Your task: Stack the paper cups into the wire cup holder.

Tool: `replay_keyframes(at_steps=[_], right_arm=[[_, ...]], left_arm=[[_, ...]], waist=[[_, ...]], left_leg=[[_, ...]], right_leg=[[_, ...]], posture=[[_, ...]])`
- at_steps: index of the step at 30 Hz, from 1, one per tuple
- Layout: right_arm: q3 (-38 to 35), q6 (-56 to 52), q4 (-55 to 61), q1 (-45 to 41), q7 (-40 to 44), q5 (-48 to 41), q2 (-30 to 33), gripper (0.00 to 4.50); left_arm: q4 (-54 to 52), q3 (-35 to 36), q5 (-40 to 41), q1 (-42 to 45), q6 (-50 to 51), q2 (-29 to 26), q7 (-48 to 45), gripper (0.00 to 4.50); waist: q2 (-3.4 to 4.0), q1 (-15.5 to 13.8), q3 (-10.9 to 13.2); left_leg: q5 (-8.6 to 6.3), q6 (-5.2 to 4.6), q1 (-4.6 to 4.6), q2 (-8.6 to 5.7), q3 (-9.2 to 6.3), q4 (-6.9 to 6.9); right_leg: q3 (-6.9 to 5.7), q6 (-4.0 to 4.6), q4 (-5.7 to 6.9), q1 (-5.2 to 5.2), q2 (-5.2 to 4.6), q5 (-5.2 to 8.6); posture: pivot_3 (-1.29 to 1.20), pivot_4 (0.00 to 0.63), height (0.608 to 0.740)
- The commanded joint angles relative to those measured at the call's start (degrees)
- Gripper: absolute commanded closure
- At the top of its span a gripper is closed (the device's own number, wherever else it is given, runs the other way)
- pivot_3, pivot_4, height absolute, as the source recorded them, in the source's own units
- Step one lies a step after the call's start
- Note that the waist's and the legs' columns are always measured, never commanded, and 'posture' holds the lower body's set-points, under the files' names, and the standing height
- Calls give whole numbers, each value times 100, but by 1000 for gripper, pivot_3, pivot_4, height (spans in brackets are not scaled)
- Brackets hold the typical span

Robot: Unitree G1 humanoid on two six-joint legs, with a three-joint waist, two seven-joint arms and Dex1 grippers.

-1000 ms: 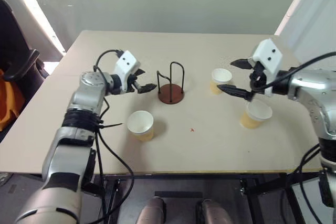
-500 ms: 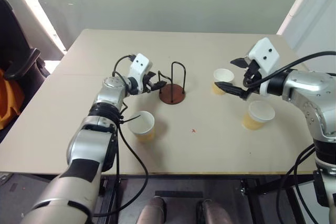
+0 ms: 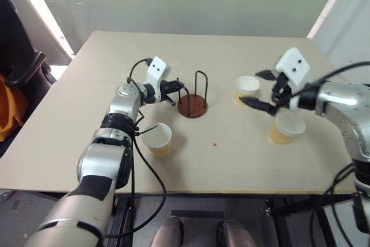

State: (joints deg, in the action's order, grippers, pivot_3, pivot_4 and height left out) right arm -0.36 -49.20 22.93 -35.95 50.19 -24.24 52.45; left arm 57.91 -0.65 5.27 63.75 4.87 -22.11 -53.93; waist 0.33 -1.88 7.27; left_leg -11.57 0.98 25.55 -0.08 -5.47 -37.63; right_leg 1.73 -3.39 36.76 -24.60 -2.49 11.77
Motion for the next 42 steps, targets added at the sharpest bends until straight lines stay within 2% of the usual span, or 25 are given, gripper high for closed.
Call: replay_keyframes(at_steps=[1, 3, 7, 13, 15, 23, 34, 37, 42], right_arm=[[-498, 281, 438, 594, 1251, -551, 820, 0], [-643, 361, 411, 873, 1552, -677, 1101, 0], [-746, 554, 247, 1076, 1767, -703, 1343, 0], [-694, 520, 483, 1142, 1929, -957, 1400, 0], [-672, 533, 494, 1158, 1932, -949, 1426, 0], [-640, 651, 396, 1227, 1949, -853, 1509, 0], [-591, 764, 255, 1268, 2105, -756, 1598, 0], [-579, 805, 231, 1299, 2111, -713, 1637, 0], [-524, 816, 172, 1316, 2125, -653, 1681, 0]], left_arm=[[-1323, -41, 295, -256, 602, -244, -700, 4451], [-2208, -108, 479, -514, 1194, -276, -854, 4451], [-4217, -389, 766, -1179, 2241, -255, -837, 4451], [-5339, -575, 883, -1588, 2980, -18, -276, 4451], [-5652, -701, 838, -1783, 3111, -62, -208, 4451], [-6285, -1031, 824, -2391, 3321, -184, -4, 4451], [-5967, -1517, 482, -2378, 2984, -69, 244, 4451], [-5891, -1521, 500, -2342, 3053, -29, 307, 3613], [-6044, -1628, 508, -2360, 3095, -174, 181, 1837]], waist=[[0, -22, 0], [0, -37, 0], [-1, -44, -1], [-2, -35, 1], [-2, -24, 1], [-2, -17, 1], [-2, -26, 1], [-2, -25, 1], [-2, -24, 0]], left_leg=[[-4, 0, 16, -5, -1, -6], [-23, 5, 51, -5, 8, -44], [-28, -2, 48, -12, 26, -61], [-18, -15, -18, -5, 27, -62], [-44, -60, -49, -5, 30, -49], [-43, -69, -64, -4, 24, -48], [-45, -64, -61, -7, 23, -48], [-45, -64, -62, -8, 23, -45], [-46, -64, -62, -7, 23, -43]], right_leg=[[0, -7, 0, -7, 1, 6], [1, -10, 5, -29, 10, 8], [9, -22, 4, -21, 8, 4], [13, -26, 10, 39, 3, -4], [16, -21, 6, 63, 3, 0], [16, -13, 9, 76, 2, 3], [16, -13, 7, 77, -3, 3], [16, -13, 7, 77, -3, 3], [16, -13, 7, 77, -3, 3]], posture=[[0, 150, 740], [0, 150, 740], [0, 150, 740], [0, 150, 740], [0, 150, 740], [0, 150, 740], [0, 150, 740], [0, 150, 740], [0, 150, 740]])
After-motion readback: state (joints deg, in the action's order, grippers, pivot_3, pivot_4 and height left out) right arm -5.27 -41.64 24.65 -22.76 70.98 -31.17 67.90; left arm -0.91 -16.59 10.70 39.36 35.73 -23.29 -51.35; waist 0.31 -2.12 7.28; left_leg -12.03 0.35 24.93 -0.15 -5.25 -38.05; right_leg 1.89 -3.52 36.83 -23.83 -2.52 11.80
